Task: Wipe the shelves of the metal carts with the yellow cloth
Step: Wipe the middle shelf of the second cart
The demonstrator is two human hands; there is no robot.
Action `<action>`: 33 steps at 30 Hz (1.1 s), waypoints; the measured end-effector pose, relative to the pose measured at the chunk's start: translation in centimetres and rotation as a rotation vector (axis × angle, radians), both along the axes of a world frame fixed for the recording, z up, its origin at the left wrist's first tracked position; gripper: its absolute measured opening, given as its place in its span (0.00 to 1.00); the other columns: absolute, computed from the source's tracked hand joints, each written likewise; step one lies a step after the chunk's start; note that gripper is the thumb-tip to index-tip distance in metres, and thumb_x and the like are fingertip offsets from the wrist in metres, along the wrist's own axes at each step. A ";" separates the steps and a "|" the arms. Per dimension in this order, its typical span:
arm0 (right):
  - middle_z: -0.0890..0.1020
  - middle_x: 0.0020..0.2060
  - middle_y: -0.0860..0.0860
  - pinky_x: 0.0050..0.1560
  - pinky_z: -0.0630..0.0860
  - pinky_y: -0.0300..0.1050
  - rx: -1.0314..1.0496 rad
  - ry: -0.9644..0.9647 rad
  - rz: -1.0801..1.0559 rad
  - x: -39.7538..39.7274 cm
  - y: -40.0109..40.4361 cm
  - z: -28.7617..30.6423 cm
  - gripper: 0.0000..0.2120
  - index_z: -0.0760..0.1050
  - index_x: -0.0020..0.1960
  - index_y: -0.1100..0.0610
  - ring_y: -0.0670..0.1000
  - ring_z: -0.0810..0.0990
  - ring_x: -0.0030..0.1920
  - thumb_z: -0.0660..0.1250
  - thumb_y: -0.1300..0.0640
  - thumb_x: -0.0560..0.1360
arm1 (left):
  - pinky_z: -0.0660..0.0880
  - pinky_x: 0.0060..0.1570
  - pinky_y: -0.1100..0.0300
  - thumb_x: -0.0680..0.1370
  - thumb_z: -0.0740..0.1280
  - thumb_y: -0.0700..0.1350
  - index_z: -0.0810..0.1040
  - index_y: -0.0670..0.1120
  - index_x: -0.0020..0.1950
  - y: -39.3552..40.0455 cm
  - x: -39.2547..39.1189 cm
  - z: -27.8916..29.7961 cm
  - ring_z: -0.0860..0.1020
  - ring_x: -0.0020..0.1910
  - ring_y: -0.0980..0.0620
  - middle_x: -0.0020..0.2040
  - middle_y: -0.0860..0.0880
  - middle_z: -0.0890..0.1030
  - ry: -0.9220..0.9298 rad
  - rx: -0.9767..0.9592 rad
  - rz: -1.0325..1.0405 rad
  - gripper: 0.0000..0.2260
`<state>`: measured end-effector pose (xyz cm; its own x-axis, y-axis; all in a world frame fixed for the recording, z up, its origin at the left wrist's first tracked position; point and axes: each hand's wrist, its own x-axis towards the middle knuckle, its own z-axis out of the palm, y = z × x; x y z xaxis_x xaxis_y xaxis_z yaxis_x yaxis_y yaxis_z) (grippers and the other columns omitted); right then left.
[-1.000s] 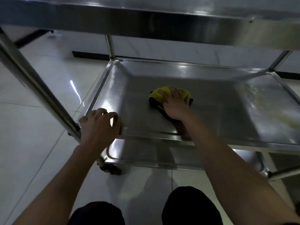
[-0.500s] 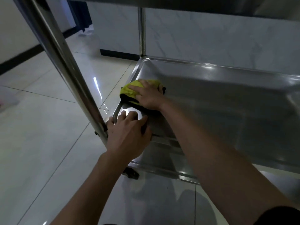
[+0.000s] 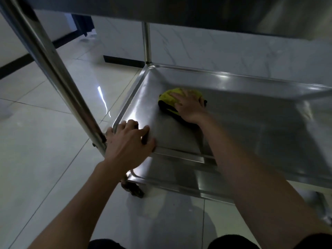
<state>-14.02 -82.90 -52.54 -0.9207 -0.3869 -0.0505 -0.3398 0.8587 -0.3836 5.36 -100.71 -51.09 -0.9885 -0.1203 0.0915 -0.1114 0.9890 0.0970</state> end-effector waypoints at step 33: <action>0.54 0.79 0.46 0.75 0.45 0.65 0.000 0.035 -0.319 17.9 14.9 1.4 0.22 0.61 0.74 0.33 0.56 0.54 0.77 0.54 0.48 0.81 | 0.70 0.62 0.42 0.67 0.63 0.71 0.82 0.55 0.60 8.7 -0.3 -1.1 0.77 0.57 0.42 0.59 0.48 0.79 0.149 0.213 -0.411 0.30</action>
<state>3.89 -68.03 -51.14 -0.9968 -0.0781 -0.0169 -0.0660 0.9242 -0.3762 5.05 -92.04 -52.15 -0.9360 0.2461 0.2517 0.3151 0.9046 0.2872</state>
